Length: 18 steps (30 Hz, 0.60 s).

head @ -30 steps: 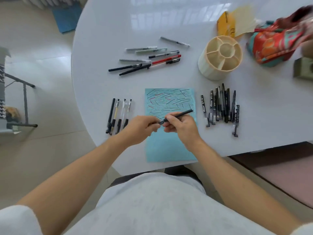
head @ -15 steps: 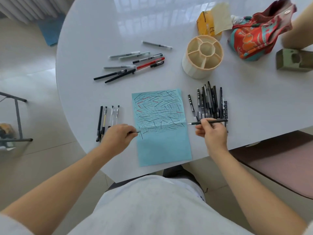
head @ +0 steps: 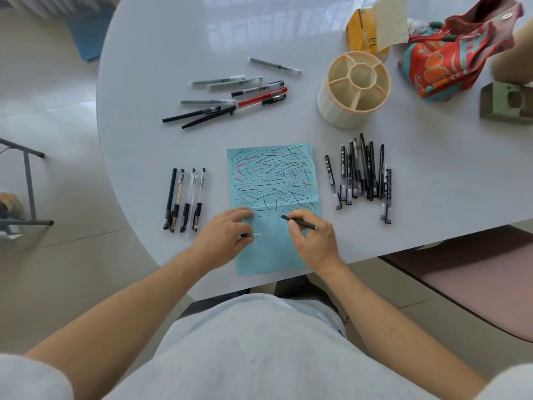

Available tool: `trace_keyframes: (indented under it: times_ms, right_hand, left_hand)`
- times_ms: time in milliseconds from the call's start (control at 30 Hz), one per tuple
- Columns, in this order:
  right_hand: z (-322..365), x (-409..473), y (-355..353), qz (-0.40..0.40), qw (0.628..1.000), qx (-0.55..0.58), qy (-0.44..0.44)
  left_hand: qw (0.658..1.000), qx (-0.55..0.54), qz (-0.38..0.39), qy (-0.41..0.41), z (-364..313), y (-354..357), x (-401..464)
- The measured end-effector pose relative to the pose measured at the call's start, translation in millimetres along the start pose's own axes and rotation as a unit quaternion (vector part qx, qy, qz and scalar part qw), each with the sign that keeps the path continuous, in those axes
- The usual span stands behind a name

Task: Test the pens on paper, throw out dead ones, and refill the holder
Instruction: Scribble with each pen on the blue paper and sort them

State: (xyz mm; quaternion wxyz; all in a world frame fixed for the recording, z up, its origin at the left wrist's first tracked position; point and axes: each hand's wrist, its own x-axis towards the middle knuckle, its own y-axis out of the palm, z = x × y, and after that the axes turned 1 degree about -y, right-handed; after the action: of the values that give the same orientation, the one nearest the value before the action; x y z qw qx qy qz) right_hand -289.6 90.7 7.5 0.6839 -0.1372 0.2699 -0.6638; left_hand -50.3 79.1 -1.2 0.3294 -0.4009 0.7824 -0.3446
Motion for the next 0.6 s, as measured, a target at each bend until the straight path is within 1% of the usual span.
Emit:
trace_keyframes:
  times_ms: [133, 300, 333, 400, 467, 500, 600]
  right_hand:
    - [2, 3, -3, 0.012, 0.999, -0.036, -0.020]
    - [-3, 9, -16, -0.032, 0.997, -0.066, 0.022]
    - [-4, 8, -20, -0.035, 0.997, -0.057, 0.030]
    - [-2, 7, -26, -0.053, 0.996, 0.009, 0.072]
    - [1, 7, -29, -0.078, 0.985, 0.099, 0.117]
    - [4, 7, -29, -0.081, 0.979, 0.138, 0.126]
    - [18, 7, -28, -0.042, 0.960, 0.246, 0.128]
  left_hand:
    - [1.000, 0.002, 0.005, -0.005, 0, -3, 2]
    - [1.000, 0.001, 0.008, -0.016, -2, -5, 4]
    - [1.000, 0.002, 0.007, -0.018, -2, -6, 4]
    - [1.000, -0.001, 0.001, -0.017, -2, -6, 4]
    - [1.000, -0.014, -0.010, -0.014, -3, -6, 6]
    - [1.000, -0.022, -0.015, -0.014, -4, -6, 6]
    - [0.998, -0.042, -0.032, -0.018, -9, -7, 8]
